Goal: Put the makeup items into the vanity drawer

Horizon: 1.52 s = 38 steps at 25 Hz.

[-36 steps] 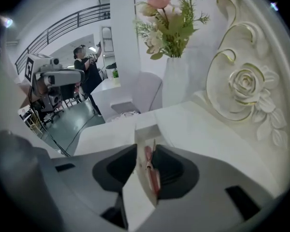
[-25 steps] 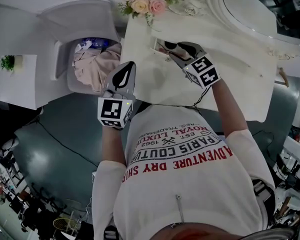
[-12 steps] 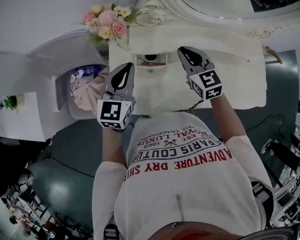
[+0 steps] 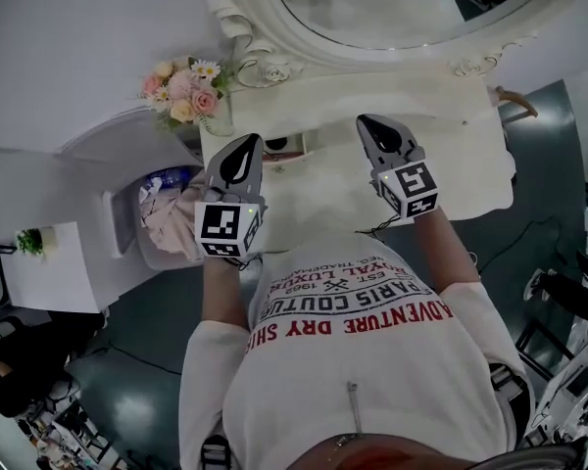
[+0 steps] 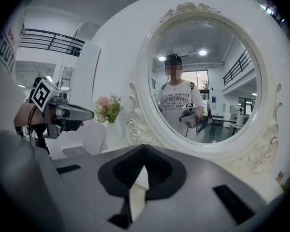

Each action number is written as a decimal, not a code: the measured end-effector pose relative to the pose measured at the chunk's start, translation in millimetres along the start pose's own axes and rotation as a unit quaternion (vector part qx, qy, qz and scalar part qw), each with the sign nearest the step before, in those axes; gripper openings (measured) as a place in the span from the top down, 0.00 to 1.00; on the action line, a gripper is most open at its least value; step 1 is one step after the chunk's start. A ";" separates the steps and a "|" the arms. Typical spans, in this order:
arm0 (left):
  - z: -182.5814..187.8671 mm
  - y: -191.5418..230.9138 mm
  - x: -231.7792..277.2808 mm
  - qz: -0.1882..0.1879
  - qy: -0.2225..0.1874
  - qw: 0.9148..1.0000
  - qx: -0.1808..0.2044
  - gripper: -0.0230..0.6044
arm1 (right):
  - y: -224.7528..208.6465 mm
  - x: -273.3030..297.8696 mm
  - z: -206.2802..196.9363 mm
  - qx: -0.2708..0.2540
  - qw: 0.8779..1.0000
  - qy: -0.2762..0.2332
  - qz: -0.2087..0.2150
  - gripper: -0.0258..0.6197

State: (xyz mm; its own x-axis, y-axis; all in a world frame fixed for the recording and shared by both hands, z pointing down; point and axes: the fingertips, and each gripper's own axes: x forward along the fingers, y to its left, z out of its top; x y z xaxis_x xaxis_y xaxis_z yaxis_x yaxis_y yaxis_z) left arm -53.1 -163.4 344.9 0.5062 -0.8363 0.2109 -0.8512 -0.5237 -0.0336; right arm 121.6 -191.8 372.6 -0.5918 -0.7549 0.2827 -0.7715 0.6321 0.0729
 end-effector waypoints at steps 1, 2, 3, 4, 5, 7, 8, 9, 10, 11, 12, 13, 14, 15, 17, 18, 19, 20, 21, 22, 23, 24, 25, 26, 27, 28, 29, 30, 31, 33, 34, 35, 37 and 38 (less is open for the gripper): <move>1.3 -1.3 1.6 0.000 -0.001 1.000 0.000 0.95 | 0.6 -1.7 1.2 -0.004 1.000 -0.004 0.003 0.95; 2.5 -2.3 2.9 0.001 -0.001 1.000 0.001 0.95 | 1.3 -3.0 2.6 -0.005 1.000 -0.008 0.007 0.95; 3.6 -3.1 3.9 0.002 -0.001 1.000 0.001 0.95 | 1.6 -3.7 4.2 -0.002 1.000 -0.013 0.009 0.95; 4.6 -3.5 4.7 0.003 -0.001 1.000 0.002 0.95 | 1.5 -3.8 5.8 0.003 1.000 -0.017 0.011 0.95; 5.6 -3.4 5.1 0.005 -0.002 1.000 0.002 0.94 | 1.2 -3.2 7.7 0.009 1.000 -0.021 0.012 0.95; 6.8 -2.0 5.1 0.010 -0.004 1.000 0.001 0.95 | 1.1 -0.8 11.2 0.017 0.999 -0.030 0.015 0.95; 7.1 -0.9 4.7 0.013 -0.005 1.000 0.000 0.95 | 1.4 0.7 12.7 0.019 0.999 -0.034 0.017 0.95; 7.3 0.2 3.9 0.017 -0.005 1.000 0.000 0.95 | 2.3 2.2 14.1 0.020 0.999 -0.036 0.019 0.95; 7.4 1.4 2.6 0.020 -0.006 1.000 -0.001 0.95 | 3.6 3.7 15.3 0.018 0.999 -0.038 0.022 0.95; 7.4 2.4 1.1 0.024 -0.006 1.000 -0.001 0.95 | 5.2 5.1 16.4 0.016 0.999 -0.039 0.025 0.95; 7.5 3.3 -0.6 0.027 -0.006 1.000 -0.001 0.95 | 6.9 6.1 17.4 0.013 0.999 -0.040 0.029 0.95; 7.8 3.8 -2.3 0.030 -0.006 1.000 -0.002 0.95 | 8.4 7.0 18.4 0.010 0.999 -0.040 0.032 0.95; 8.1 4.2 -3.9 0.032 -0.007 0.999 -0.002 0.95 | 9.9 8.0 19.3 0.007 0.999 -0.040 0.035 0.95; 8.3 4.7 -5.4 0.034 -0.008 0.999 -0.002 0.95 | 11.3 9.0 20.2 0.005 0.998 -0.039 0.038 0.95; 8.3 5.7 -7.9 0.038 -0.008 0.999 -0.002 0.95 | 13.9 11.0 21.9 0.001 0.998 -0.039 0.042 0.95; 8.0 5.9 -8.9 0.039 -0.008 0.999 -0.002 0.95 | 14.9 11.7 22.5 0.000 0.998 -0.039 0.044 0.95; 7.7 5.9 -9.7 0.040 -0.007 0.999 -0.002 0.95 | 15.5 12.2 23.0 0.000 0.998 -0.039 0.045 0.95; 7.6 5.8 -10.3 0.040 -0.007 0.999 -0.001 0.95 | 15.8 12.5 23.3 0.000 0.998 -0.039 0.046 0.95; 7.7 5.6 -10.9 0.041 -0.007 0.999 0.000 0.95 | 16.1 12.9 23.4 -0.001 0.998 -0.039 0.047 0.95; 8.0 5.3 -11.4 0.041 -0.007 0.999 0.001 0.95 | 16.3 13.3 23.5 -0.001 0.998 -0.039 0.048 0.95; 8.2 5.1 -11.9 0.041 -0.007 0.999 0.002 0.95 | 16.6 13.6 23.6 -0.001 0.998 -0.039 0.049 0.95; 8.3 4.8 -12.4 0.041 -0.007 0.999 0.003 0.95 | 17.1 13.7 23.7 -0.002 0.998 -0.039 0.050 0.95; 8.5 4.4 -13.0 0.041 -0.007 0.999 0.003 0.95 | 17.5 13.5 23.9 -0.002 0.998 -0.039 0.051 0.95; 8.9 3.9 -13.5 0.041 -0.007 0.999 0.004 0.95 | 17.9 13.2 24.2 -0.003 0.998 -0.040 0.051 0.95; 9.4 3.5 -14.0 0.042 -0.007 0.999 0.005 0.95 | 18.2 12.9 24.8 -0.003 0.998 -0.040 0.052 0.95; 9.8 3.1 -14.6 0.042 -0.008 0.999 0.006 0.95 | 18.5 12.5 25.4 -0.003 0.998 -0.041 0.052 0.95; 10.0 2.8 -15.3 0.042 -0.008 0.999 0.007 0.95 | 18.9 12.1 25.9 -0.003 0.998 -0.041 0.052 0.95; 10.0 2.6 -16.0 0.042 -0.008 0.999 0.007 0.95 | 19.3 11.8 26.1 -0.004 0.998 -0.041 0.052 0.95; 9.8 2.6 -16.6 0.042 -0.008 0.999 0.007 0.95 | 19.8 11.7 25.9 -0.004 0.998 -0.040 0.052 0.95; 9.0 2.8 -17.8 0.043 -0.007 0.999 0.007 0.95 | 21.1 11.7 25.1 -0.004 0.998 -0.039 0.053 0.95; 8.6 3.1 -18.4 0.043 -0.007 0.999 0.007 0.94 | 21.8 11.7 24.7 -0.004 0.998 -0.039 0.053 0.95; 8.3 3.4 -19.0 0.044 -0.008 0.999 0.007 0.94 | 22.6 11.8 24.3 -0.004 0.998 -0.039 0.054 0.95; 7.9 3.9 -20.3 0.044 -0.009 0.999 0.006 0.95 | 24.2 11.9 23.4 -0.004 0.998 -0.038 0.054 0.95; 7.7 4.1 -21.0 0.044 -0.009 0.999 0.006 0.95 | 25.1 12.0 23.0 -0.004 0.998 -0.037 0.054 0.95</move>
